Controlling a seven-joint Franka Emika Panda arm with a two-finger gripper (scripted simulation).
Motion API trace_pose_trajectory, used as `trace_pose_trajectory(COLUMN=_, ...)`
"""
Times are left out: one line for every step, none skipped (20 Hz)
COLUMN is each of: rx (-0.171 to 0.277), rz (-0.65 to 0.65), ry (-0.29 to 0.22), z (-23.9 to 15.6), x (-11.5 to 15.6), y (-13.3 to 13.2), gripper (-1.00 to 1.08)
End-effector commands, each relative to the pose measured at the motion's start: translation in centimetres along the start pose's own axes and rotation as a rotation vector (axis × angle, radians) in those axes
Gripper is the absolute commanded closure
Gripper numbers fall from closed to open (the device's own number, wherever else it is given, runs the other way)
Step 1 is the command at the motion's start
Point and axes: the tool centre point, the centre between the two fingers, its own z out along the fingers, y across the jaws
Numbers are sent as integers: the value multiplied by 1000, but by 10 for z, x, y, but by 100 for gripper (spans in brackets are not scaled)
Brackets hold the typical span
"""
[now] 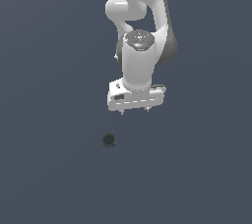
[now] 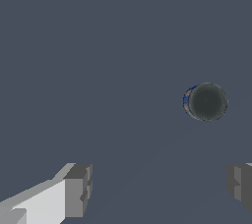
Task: Pick up the object and move it to a goal position.
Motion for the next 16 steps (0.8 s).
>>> trace_pose_trajectory(rx=-2, rz=-33, ry=-4, z=9, x=6, y=10, gripper=-92)
trace_pose_trajectory(rx=-2, rz=-48, ry=-5, z=13, x=8, y=15, gripper=-92)
trace_pose_trajectory(rx=-3, rz=-65, ry=-7, z=18, x=11, y=20, gripper=-92)
trace_pose_trajectory(rx=-3, rz=-82, ry=-9, z=23, x=14, y=26, gripper=-92)
trace_pose_trajectory(rx=-4, rz=-100, ry=-11, z=28, x=17, y=31, gripper=-92)
trace_pose_trajectory(rx=-4, rz=-119, ry=-13, z=33, x=19, y=37, gripper=-92)
trace_pose_trajectory(rx=-4, rz=-139, ry=-15, z=39, x=22, y=44, gripper=-92)
trace_pose_trajectory(rx=-4, rz=-158, ry=-16, z=45, x=25, y=50, gripper=-92)
trace_pose_trajectory(rx=-4, rz=-177, ry=-18, z=50, x=27, y=56, gripper=-92)
trace_pose_trajectory(rx=-4, rz=-196, ry=-20, z=56, x=29, y=62, gripper=-92)
trace_pose_trajectory(rx=-4, rz=-214, ry=-22, z=62, x=31, y=68, gripper=-92)
trace_pose_trajectory(rx=-4, rz=-231, ry=-24, z=67, x=33, y=74, gripper=-92)
trace_pose_trajectory(rx=-3, rz=-247, ry=-26, z=72, x=34, y=80, gripper=-92)
trace_pose_trajectory(rx=-3, rz=-262, ry=-27, z=77, x=35, y=85, gripper=-92)
trace_pose_trajectory(rx=-3, rz=-277, ry=-29, z=82, x=36, y=90, gripper=-92)
trace_pose_trajectory(rx=-2, rz=-290, ry=-30, z=86, x=37, y=94, gripper=-92)
